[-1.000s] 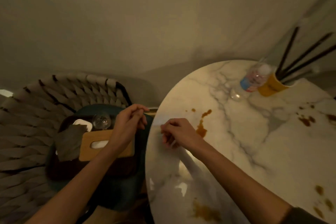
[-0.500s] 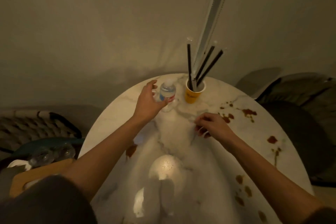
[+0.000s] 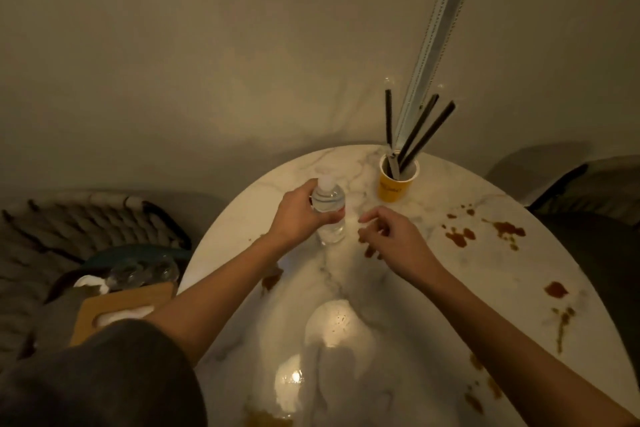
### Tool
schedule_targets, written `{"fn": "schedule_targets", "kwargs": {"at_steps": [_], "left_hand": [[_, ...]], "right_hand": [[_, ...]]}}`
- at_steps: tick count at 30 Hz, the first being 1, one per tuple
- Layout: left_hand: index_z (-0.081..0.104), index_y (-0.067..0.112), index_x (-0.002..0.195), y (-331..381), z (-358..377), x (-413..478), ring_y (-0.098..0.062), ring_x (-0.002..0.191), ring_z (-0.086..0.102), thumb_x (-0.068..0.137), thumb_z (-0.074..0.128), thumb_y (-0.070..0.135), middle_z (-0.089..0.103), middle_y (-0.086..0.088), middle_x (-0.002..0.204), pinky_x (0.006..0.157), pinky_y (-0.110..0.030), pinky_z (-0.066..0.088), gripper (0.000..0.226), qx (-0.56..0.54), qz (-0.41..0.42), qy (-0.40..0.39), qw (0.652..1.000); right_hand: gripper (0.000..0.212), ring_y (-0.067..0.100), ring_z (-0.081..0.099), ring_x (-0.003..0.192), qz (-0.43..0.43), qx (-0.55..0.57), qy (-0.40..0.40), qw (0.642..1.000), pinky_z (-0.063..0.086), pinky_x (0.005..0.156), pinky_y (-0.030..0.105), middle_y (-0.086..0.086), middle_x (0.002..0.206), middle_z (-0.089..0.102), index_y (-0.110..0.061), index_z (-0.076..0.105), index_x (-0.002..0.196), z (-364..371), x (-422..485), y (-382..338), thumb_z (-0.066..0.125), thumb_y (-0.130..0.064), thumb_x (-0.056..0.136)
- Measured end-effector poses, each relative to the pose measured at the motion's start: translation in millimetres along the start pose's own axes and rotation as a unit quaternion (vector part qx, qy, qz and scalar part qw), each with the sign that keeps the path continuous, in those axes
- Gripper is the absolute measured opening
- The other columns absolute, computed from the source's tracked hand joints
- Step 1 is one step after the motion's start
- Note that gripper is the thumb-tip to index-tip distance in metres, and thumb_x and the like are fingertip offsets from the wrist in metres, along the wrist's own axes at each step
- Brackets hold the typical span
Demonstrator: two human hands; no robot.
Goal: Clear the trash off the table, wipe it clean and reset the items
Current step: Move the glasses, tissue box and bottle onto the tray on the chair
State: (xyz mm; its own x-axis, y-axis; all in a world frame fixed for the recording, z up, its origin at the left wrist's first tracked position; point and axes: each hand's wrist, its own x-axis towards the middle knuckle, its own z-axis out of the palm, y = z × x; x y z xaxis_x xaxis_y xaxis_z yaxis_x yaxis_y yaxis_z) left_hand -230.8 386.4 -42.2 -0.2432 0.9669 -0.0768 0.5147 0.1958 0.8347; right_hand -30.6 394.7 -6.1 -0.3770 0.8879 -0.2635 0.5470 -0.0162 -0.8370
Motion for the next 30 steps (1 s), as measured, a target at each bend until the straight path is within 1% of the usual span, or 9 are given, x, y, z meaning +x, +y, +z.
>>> {"fn": "schedule_targets", "kwargs": {"at_steps": [3, 6, 9, 12, 15, 18, 23, 27, 30], "left_hand": [[0.061, 0.027, 0.122, -6, -25, -39, 0.000, 0.095, 0.062, 0.069, 0.083, 0.045, 0.068, 0.014, 0.111, 0.080, -0.014, 0.048, 0.060, -0.006, 0.017, 0.012, 1.000], [0.061, 0.029, 0.118, -12, -54, -76, 0.004, 0.095, 0.061, 0.072, 0.082, 0.040, 0.067, 0.019, 0.107, 0.080, -0.012, 0.049, 0.053, -0.034, 0.010, 0.050, 0.998], [0.057, 0.040, 0.115, -25, -89, -114, 0.014, 0.094, 0.058, 0.072, 0.082, 0.035, 0.062, 0.029, 0.097, 0.074, -0.009, 0.048, 0.050, -0.074, -0.024, 0.110, 0.991], [0.057, 0.037, 0.117, -53, -130, -154, 0.008, 0.101, 0.060, 0.074, 0.082, 0.033, 0.065, 0.023, 0.106, 0.082, -0.015, 0.053, 0.051, -0.105, -0.042, 0.152, 0.982], [0.056, 0.030, 0.123, -97, -172, -192, 0.001, 0.106, 0.060, 0.074, 0.081, 0.032, 0.064, 0.018, 0.113, 0.088, -0.027, 0.056, 0.055, -0.093, -0.068, 0.184, 0.976], [0.054, 0.038, 0.119, -145, -210, -231, 0.006, 0.107, 0.057, 0.072, 0.082, 0.032, 0.059, 0.033, 0.109, 0.086, -0.022, 0.055, 0.055, -0.057, -0.113, 0.217, 0.968], [0.056, 0.033, 0.118, -242, -258, -285, 0.003, 0.104, 0.060, 0.066, 0.085, 0.043, 0.065, 0.018, 0.112, 0.087, -0.019, 0.051, 0.060, -0.035, -0.225, 0.258, 0.939], [0.053, 0.024, 0.116, -313, -267, -301, -0.006, 0.100, 0.059, 0.068, 0.086, 0.028, 0.060, 0.012, 0.107, 0.087, -0.024, 0.049, 0.058, -0.033, -0.320, 0.262, 0.910], [0.051, 0.019, 0.112, -359, -263, -304, -0.012, 0.098, 0.057, 0.069, 0.086, 0.021, 0.059, 0.007, 0.104, 0.084, -0.025, 0.046, 0.055, -0.035, -0.363, 0.266, 0.892]], "right_hand": [[0.028, 0.010, 0.063, 0.074, -0.111, -0.022, 0.042, 0.993, 0.052, 0.064, 0.021, -0.005, 0.096, 0.062, -0.027, 0.058, 0.111, 22, 6, -40, 0.066, -0.039, 0.087], [0.042, -0.001, 0.056, 0.078, -0.228, -0.093, 0.000, 0.969, 0.045, 0.065, 0.013, -0.013, 0.106, 0.057, -0.028, 0.059, 0.120, 53, 3, -79, 0.069, -0.046, 0.084], [0.038, -0.008, 0.051, 0.073, -0.311, -0.138, -0.064, 0.938, 0.038, 0.068, 0.013, -0.010, 0.105, 0.060, -0.023, 0.064, 0.117, 99, -3, -112, 0.072, -0.040, 0.085], [0.029, -0.006, 0.051, 0.071, -0.350, -0.155, -0.104, 0.918, 0.039, 0.068, 0.014, -0.011, 0.097, 0.061, -0.021, 0.066, 0.110, 151, -11, -143, 0.072, -0.036, 0.086], [0.026, -0.004, 0.053, 0.074, -0.357, -0.130, -0.176, 0.908, 0.038, 0.065, 0.007, -0.012, 0.091, 0.059, -0.022, 0.067, 0.105, 209, -19, -170, 0.074, -0.033, 0.083], [0.025, -0.006, 0.055, 0.083, -0.339, -0.137, -0.257, 0.894, 0.043, 0.069, 0.006, -0.016, 0.095, 0.059, -0.025, 0.067, 0.108, 272, -24, -184, 0.073, -0.030, 0.084], [0.031, 0.000, 0.058, 0.086, -0.246, -0.182, -0.326, 0.894, 0.040, 0.070, 0.008, -0.006, 0.109, 0.066, -0.023, 0.065, 0.121, 377, -14, -166, 0.066, -0.027, 0.090], [0.032, 0.015, 0.060, 0.103, -0.194, -0.253, -0.389, 0.864, 0.049, 0.087, 0.026, 0.003, 0.121, 0.064, -0.016, 0.062, 0.127, 450, -2, -129, 0.056, -0.020, 0.095], [0.037, 0.023, 0.057, 0.112, -0.171, -0.332, -0.416, 0.829, 0.047, 0.091, 0.031, 0.008, 0.130, 0.057, -0.015, 0.055, 0.131, 491, 5, -95, 0.054, -0.016, 0.094]]}}
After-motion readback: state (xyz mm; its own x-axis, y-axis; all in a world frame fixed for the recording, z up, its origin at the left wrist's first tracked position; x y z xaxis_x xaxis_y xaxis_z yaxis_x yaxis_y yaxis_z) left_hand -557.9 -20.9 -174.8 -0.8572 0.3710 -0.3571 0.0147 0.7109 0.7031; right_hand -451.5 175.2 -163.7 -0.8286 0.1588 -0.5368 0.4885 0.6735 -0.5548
